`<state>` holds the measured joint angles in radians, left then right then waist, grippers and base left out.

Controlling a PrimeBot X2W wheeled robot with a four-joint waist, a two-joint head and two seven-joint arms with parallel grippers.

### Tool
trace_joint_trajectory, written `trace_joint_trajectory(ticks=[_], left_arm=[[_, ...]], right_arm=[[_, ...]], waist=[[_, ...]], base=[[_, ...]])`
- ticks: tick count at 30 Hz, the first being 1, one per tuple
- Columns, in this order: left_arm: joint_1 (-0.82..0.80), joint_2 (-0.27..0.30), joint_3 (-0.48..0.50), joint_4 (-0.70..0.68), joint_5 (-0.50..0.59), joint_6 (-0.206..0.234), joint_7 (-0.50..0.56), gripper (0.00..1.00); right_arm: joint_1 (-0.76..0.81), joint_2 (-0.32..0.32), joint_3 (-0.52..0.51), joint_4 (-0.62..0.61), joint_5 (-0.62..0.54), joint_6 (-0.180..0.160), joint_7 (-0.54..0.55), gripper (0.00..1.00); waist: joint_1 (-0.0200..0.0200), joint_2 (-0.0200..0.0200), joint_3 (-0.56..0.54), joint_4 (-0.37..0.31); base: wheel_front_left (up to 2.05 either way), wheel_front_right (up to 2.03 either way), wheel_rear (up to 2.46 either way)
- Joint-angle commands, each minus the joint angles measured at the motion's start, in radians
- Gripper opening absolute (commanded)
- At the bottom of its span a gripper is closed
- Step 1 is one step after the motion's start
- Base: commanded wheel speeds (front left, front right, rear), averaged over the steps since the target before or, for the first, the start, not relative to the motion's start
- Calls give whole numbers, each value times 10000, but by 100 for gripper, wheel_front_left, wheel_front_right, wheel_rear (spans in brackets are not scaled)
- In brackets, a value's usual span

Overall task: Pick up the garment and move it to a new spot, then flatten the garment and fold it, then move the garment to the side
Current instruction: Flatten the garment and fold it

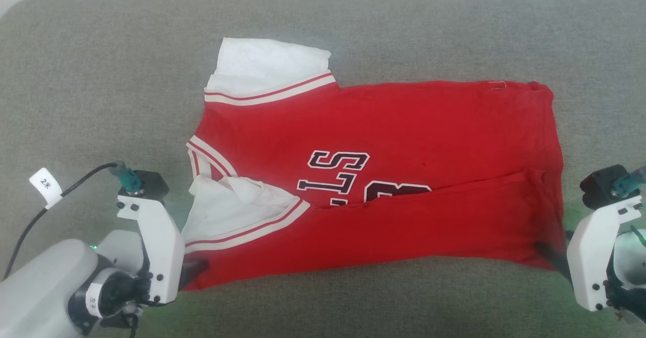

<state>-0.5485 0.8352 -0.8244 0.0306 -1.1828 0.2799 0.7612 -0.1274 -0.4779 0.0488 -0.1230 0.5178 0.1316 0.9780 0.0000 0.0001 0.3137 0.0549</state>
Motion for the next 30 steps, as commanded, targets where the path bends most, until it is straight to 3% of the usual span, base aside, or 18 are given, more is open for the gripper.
trace_joint_trajectory(ticks=[1,9,14,20,30], left_arm=[[18,35,9,65,-22,9,25,100],[-627,836,417,-758,233,153,251,100],[-1378,1208,714,-1001,531,78,362,100],[-2637,1142,967,-343,1029,-507,288,100],[-4906,811,1115,1875,1825,-1774,182,100]], right_arm=[[-29,27,-9,16,12,-18,-72,100],[-30,128,-384,-438,-67,-18,-811,100],[-362,277,-521,-882,-318,-17,-1883,100],[-1128,921,-756,-1188,-1024,-17,-4278,100],[-2125,2207,-741,-857,-2180,-17,-8268,100]], waist=[[0,-1,-52,-24],[0,-1,-138,-225],[0,-1,3,-547],[0,-1,380,-1117],[0,-1,1421,-2235]], base=[[0,0,0],[0,0,0],[0,0,0],[0,0,0],[0,0,0]])
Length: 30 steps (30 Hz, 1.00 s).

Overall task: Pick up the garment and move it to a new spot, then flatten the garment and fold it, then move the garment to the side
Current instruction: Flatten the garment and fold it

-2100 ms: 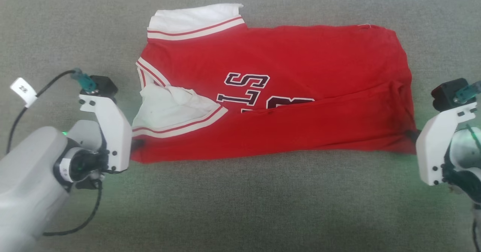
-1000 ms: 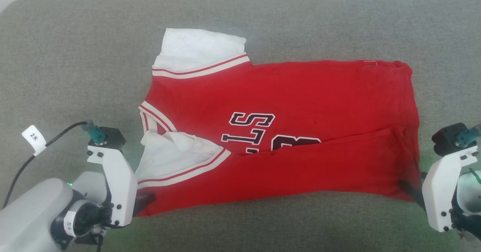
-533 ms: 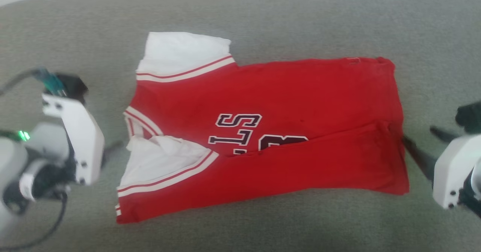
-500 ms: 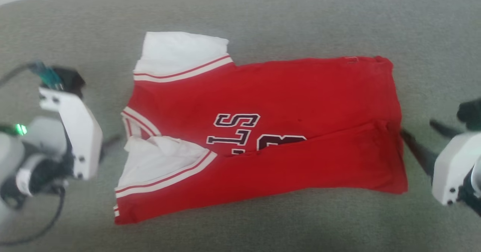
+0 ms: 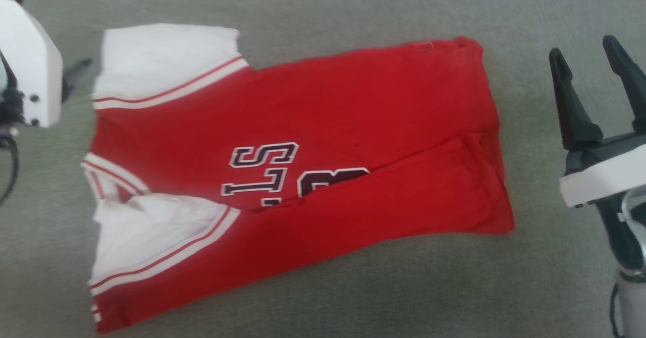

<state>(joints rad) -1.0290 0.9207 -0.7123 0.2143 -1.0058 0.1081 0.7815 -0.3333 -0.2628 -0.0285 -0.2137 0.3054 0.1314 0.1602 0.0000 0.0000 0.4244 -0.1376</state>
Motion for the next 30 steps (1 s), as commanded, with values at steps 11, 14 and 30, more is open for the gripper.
trace_joint_trajectory(ticks=[11,14,30], left_arm=[[-2059,-625,-110,2120,571,-760,441,100],[-2215,-717,-218,2408,599,-841,634,100],[-2125,-1566,-664,3810,196,-834,1543,0]], right_arm=[[-185,586,420,746,-289,-17,-1272,100],[-234,583,460,785,-257,-17,-1299,100],[-1015,232,1013,1061,442,-17,576,100]], waist=[[0,0,1251,-890],[0,0,1368,-941],[0,0,1677,-821]], base=[[0,0,0],[0,0,0],[0,0,0]])
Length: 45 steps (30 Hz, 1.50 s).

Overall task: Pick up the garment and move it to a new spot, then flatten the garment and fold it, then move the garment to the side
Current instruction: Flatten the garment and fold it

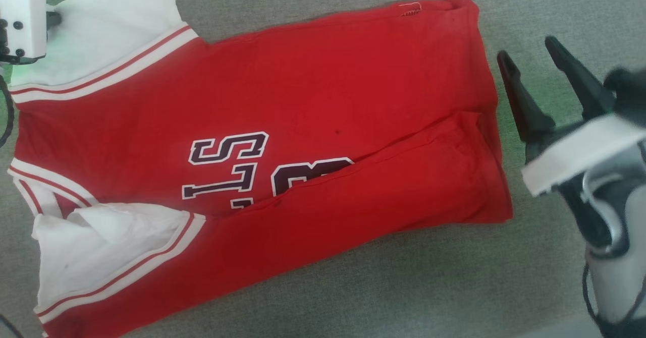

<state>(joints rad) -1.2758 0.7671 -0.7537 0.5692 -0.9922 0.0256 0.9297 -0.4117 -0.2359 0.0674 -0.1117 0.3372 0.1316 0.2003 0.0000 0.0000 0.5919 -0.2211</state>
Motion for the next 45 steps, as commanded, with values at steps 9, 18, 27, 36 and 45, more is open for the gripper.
trace_joint_trajectory(ticks=[9,18,27,36,45], left_arm=[[128,-574,-306,459,95,-180,-278,0],[-26,-879,-363,618,139,-284,-521,0],[-124,-1246,-223,824,104,-391,-1200,0],[-266,-1373,-130,714,-43,-459,-1337,0],[306,-1122,-241,-640,-286,-64,-756,0]], right_arm=[[-2434,-565,870,1403,862,-17,2876,100],[-4499,-783,2160,3973,1269,-17,5094,100],[-5471,-1321,3506,5149,1881,-20,5880,0],[-5315,-1944,3556,4989,1933,-20,5158,0],[-4201,-2518,3140,3950,2055,-19,4985,0]], waist=[[0,0,-21,276],[0,0,80,556],[0,0,-12,893],[0,0,-705,1401],[0,0,-1739,1938]], base=[[0,0,0],[0,0,0],[0,0,0],[0,0,0],[0,0,0]])
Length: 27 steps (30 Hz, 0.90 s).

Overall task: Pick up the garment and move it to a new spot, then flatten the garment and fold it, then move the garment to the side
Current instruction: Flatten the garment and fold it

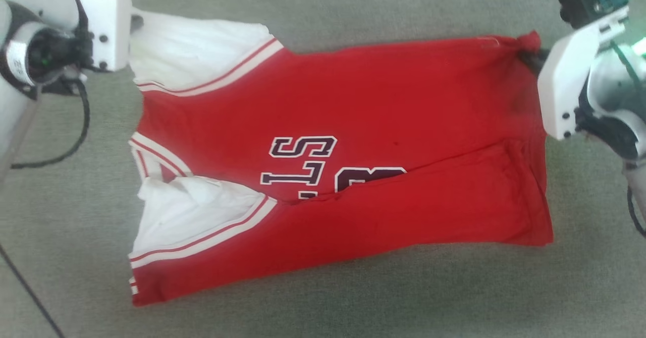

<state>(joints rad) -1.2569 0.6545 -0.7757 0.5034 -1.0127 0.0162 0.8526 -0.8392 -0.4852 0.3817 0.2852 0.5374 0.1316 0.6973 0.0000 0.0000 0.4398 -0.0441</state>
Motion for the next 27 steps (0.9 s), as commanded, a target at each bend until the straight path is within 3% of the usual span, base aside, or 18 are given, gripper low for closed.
trace_joint_trajectory(ticks=[1,10,17,21,26,27], left_arm=[[249,94,-42,-235,-120,140,109,0],[2032,1213,-173,-3566,-506,1806,1124,0],[3728,2079,-353,-6093,-832,3114,1468,0],[4574,2160,-423,-6415,-1114,3348,1231,0],[5357,1795,-458,-5646,-1458,3090,584,0],[5406,1717,-451,-5456,-1409,3022,452,18]], right_arm=[[253,-87,-67,-182,73,-19,75,0],[2164,-771,-610,-1741,396,-19,860,0],[3614,-873,-1317,-2385,527,-19,1562,0],[4258,-713,-1476,-2465,460,-19,1879,0],[4656,-244,-1586,-2170,249,-19,1862,0],[4651,-196,-1547,-2115,200,-19,1847,14]], waist=[[0,0,-323,208],[0,0,-1037,519],[0,0,-1257,606],[0,0,-1333,614],[0,0,-1462,589],[0,0,-1502,586]], base=[[0,0,0],[0,0,0],[0,0,0],[0,0,0],[0,0,0],[0,0,0]])
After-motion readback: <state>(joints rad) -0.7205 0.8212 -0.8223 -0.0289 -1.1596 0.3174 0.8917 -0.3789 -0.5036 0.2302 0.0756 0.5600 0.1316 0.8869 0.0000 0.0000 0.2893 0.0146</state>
